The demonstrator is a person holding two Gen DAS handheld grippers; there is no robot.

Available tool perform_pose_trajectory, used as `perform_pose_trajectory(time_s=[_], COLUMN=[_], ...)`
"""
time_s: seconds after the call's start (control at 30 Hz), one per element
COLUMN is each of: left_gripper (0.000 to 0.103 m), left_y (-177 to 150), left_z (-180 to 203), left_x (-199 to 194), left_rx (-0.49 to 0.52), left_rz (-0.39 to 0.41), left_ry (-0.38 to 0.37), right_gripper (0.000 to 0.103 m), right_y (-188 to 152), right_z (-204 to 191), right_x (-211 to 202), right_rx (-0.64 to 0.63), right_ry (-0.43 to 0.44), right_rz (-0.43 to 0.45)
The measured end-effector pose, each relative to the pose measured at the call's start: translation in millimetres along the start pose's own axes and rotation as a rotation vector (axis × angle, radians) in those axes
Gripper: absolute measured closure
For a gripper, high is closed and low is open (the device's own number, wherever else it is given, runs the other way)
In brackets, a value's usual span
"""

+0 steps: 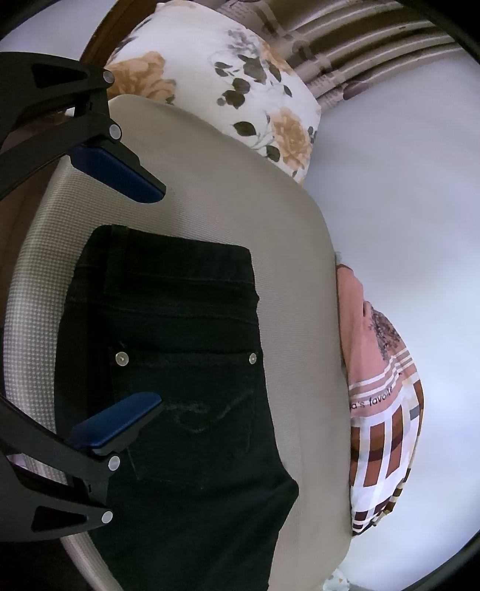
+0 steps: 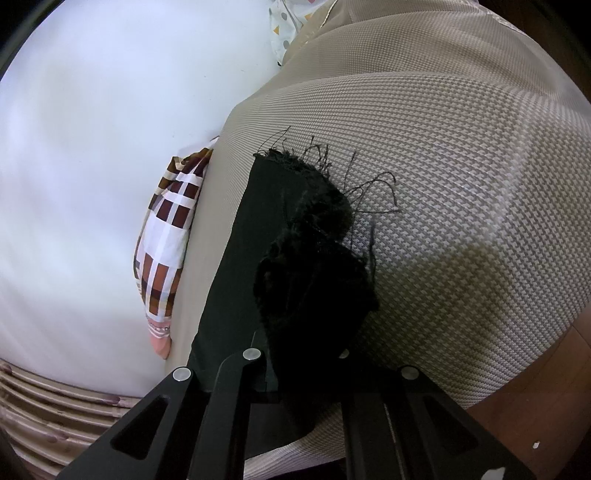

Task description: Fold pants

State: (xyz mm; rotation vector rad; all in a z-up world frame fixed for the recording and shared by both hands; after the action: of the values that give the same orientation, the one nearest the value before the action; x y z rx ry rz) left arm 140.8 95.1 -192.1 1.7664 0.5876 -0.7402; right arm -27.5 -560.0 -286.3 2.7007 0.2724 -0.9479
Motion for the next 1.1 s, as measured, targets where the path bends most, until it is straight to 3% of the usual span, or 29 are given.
perform_pose_trajectory(time_s=[0.73, 1.1], left_gripper=[0.001, 0.001], left_y=[-5, -7], left_z=[-5, -7], left_x=[7, 7], left_rx=[-0.013, -0.017], left_rz=[-0.021, -0.023], left_ry=[0.01, 0.009], right_gripper=[0.093, 0.093], right_y=[1, -7], right_z=[-3, -62], right_x=[-8, -4], right_rx=[0.05, -0.048], right_ry=[0.072, 0.126], right_rz=[0.015, -0.017])
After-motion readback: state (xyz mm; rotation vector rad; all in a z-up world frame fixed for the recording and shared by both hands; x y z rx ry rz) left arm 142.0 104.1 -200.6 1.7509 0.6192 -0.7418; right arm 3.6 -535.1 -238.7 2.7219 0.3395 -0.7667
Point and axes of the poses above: each gripper's, at about its wrist camera, not at the fingertips, and x roughly the way its jaws point, z to its right, y to its top, the point moved 9 cm from there along x, roughly the way its jaws point, and after that the axes turned 4 degrees about -y, right-handed, at the moved point
